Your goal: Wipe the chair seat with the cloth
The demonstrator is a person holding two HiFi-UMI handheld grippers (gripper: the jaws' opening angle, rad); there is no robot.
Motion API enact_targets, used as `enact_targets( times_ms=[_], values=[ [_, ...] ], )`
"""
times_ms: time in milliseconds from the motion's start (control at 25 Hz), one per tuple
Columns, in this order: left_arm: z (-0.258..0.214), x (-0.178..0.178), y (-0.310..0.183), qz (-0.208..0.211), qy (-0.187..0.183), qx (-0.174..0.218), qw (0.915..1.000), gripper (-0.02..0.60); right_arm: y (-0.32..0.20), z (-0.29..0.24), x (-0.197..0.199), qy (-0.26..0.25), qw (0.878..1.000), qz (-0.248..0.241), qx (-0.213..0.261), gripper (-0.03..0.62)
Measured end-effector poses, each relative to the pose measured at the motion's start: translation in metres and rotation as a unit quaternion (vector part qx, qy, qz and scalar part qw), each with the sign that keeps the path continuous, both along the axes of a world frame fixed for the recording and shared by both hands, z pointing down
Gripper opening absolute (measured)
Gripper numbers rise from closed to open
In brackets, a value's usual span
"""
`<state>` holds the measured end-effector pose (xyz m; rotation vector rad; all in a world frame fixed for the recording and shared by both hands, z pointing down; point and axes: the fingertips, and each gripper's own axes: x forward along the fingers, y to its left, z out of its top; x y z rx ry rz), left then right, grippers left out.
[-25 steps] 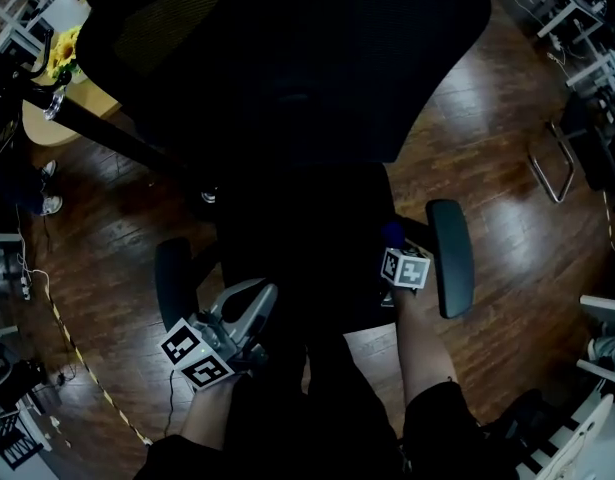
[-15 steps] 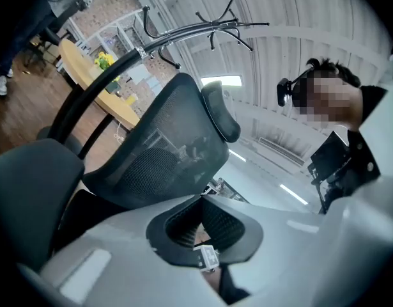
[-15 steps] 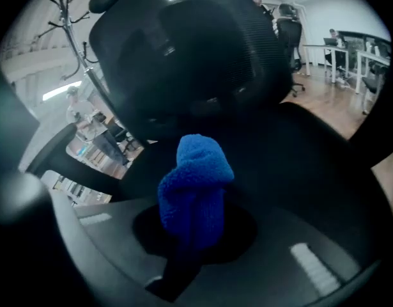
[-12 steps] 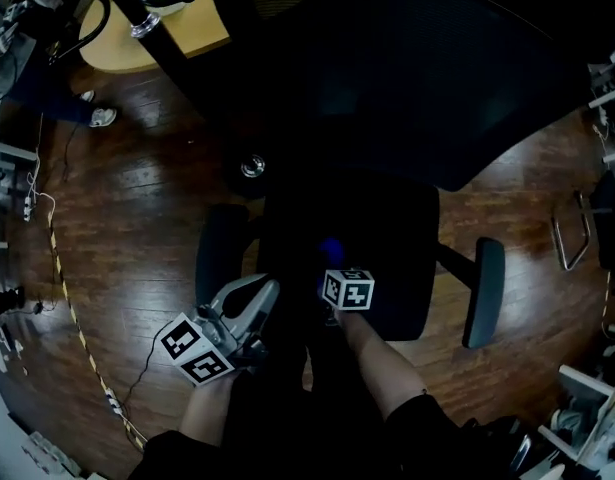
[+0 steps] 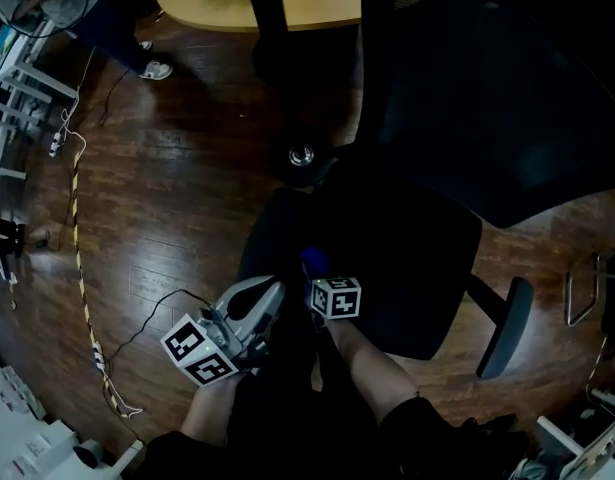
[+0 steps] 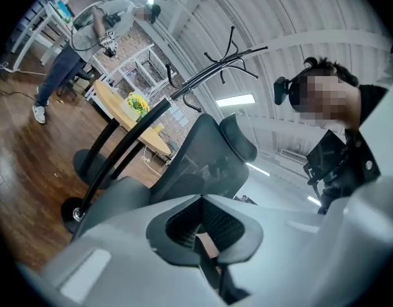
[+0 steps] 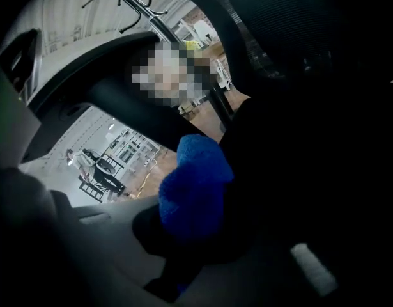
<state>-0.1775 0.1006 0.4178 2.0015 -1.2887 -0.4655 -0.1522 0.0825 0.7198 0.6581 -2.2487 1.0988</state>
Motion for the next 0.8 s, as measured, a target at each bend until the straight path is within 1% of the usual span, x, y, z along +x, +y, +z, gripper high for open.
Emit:
enact_targets(
  times_ms=[80,160,280,440,560,680,800],
  values=[
    [0.001,0.001,0.001,0.003,0.001,-0.001,1.0,-0.009,0.002,0.0,0.003,0.002,1.0,-0.002,0.004,0.035],
    [-0.001,0.009,-0.004,0.016,0.003,0.001,0.9999,-0.009,0.001,0.002,0.015,0.01,1.0,0.012,0.003,0.035],
    [-0.003,0.029,-0.016,0.05,0.003,0.005,0.9987,-0.009,-0.006,0.012,0.053,0.033,0.998,0.049,0.001,0.035],
    [0.001,0.065,-0.037,0.097,0.006,0.006,0.9952,-0.009,-0.019,0.022,0.127,0.063,0.992,0.11,0.0,0.035],
    [0.007,0.089,-0.055,0.123,-0.003,0.004,0.9924,-0.009,-0.034,0.013,0.187,0.085,0.986,0.145,0.008,0.035],
    [0.011,0.114,-0.073,0.15,-0.005,0.003,0.9886,-0.009,-0.039,0.011,0.255,0.118,0.974,0.191,0.002,0.035],
    [0.014,0.147,-0.084,0.189,-0.001,0.004,0.9821,-0.009,-0.034,0.017,0.313,0.142,0.961,0.236,-0.017,0.035]
  ],
)
